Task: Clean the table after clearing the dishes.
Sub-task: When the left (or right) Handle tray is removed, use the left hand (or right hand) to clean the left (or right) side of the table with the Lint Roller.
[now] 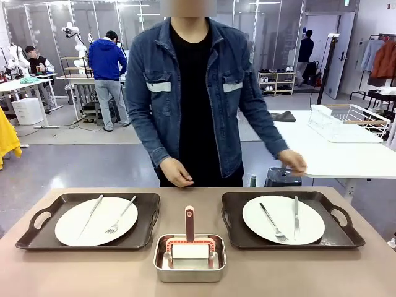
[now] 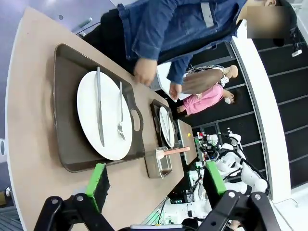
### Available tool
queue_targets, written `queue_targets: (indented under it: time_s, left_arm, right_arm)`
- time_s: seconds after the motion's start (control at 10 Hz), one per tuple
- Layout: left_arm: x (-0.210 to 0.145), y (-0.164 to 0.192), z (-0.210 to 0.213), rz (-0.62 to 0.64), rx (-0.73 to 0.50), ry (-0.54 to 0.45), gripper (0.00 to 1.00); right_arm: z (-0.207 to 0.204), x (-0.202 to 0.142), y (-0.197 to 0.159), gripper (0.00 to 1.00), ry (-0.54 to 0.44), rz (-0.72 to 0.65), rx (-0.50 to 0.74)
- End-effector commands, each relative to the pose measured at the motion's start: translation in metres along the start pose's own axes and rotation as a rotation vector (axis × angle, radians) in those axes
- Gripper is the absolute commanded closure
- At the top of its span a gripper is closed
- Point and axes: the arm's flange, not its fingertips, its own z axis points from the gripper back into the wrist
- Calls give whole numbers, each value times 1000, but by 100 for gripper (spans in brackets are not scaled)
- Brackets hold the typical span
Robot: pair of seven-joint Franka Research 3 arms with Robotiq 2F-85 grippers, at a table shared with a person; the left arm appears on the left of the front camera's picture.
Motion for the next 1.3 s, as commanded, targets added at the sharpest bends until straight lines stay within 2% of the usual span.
queue_targets:
  time_s: [0.0,1.2]
  left_arm:
    - [-3,-1,5,-12,1,6,0]
    - [-3,-1,5,-12,1,6,0]
  right_arm:
    - [3,-2,1,0,0,12,13]
    - [3,-2,1,0,0,12,13]
